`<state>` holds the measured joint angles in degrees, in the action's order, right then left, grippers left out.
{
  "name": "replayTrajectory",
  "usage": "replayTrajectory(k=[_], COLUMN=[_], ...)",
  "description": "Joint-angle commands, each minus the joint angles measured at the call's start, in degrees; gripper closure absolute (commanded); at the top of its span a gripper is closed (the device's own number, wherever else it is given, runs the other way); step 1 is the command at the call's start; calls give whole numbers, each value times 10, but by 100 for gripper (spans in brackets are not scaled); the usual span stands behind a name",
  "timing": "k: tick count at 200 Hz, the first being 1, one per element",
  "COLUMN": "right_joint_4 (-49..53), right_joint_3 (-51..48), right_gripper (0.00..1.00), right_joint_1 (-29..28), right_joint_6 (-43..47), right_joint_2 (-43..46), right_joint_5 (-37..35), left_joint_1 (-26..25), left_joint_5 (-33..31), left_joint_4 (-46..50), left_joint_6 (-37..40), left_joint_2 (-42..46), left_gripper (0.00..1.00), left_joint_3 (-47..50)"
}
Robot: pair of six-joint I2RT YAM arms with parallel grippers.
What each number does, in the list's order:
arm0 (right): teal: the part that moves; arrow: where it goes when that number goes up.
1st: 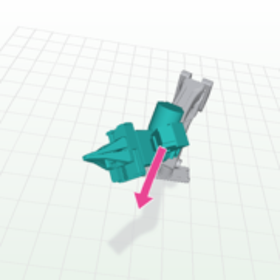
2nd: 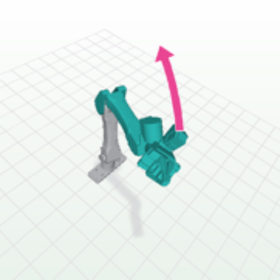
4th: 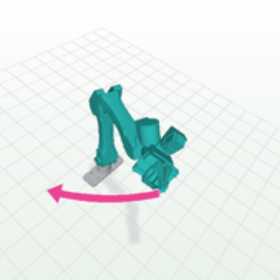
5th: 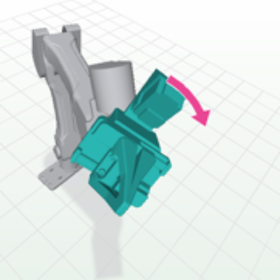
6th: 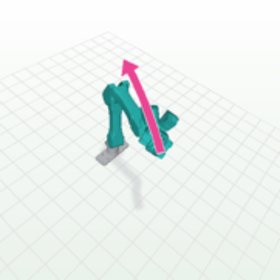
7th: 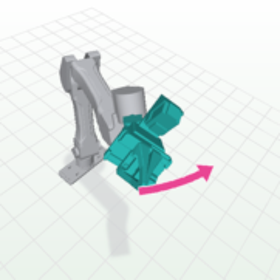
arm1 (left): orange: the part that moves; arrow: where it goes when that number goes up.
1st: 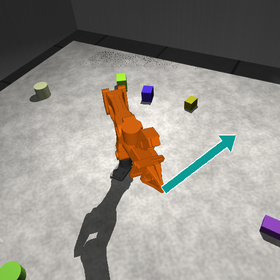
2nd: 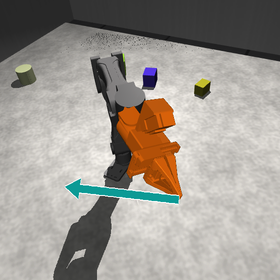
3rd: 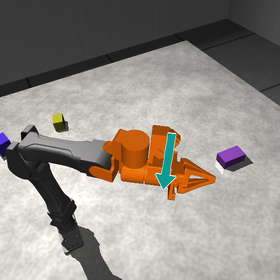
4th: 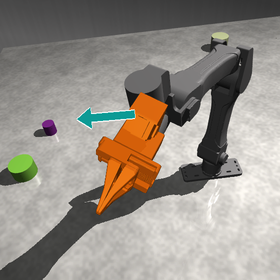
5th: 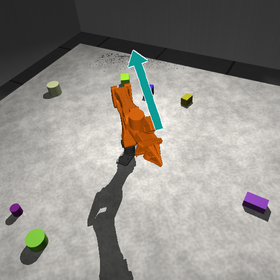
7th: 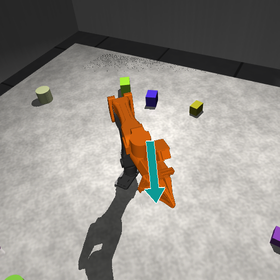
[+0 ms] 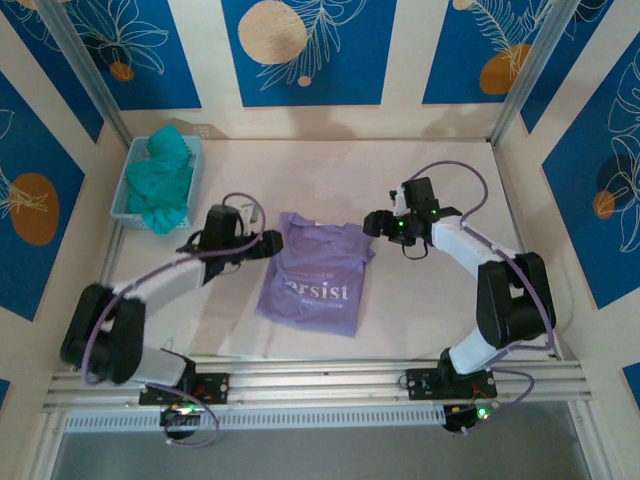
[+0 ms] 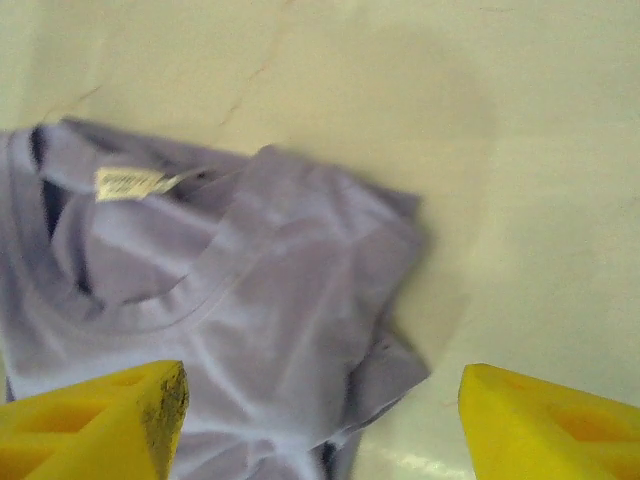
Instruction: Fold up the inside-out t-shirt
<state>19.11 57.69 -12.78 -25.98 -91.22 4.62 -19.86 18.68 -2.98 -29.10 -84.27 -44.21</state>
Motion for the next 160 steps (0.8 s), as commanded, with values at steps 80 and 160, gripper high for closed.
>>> replayTrajectory(k=[80,160], right_joint_4=[31,28], right_joint_3=[142,125], right_gripper=[35,41], right_joint_1=[-17,-23], right_joint_6=[-43,-29], right_joint_2=[-211,-184], right_joint_5=[81,39], left_joint_1=[53,49], left_joint_5=[152,147], left_joint_4=[73,94], left_joint_6=[72,87], left_joint_2=[-293,-317], left_gripper=[24,27], left_joint_3=[-256,-287])
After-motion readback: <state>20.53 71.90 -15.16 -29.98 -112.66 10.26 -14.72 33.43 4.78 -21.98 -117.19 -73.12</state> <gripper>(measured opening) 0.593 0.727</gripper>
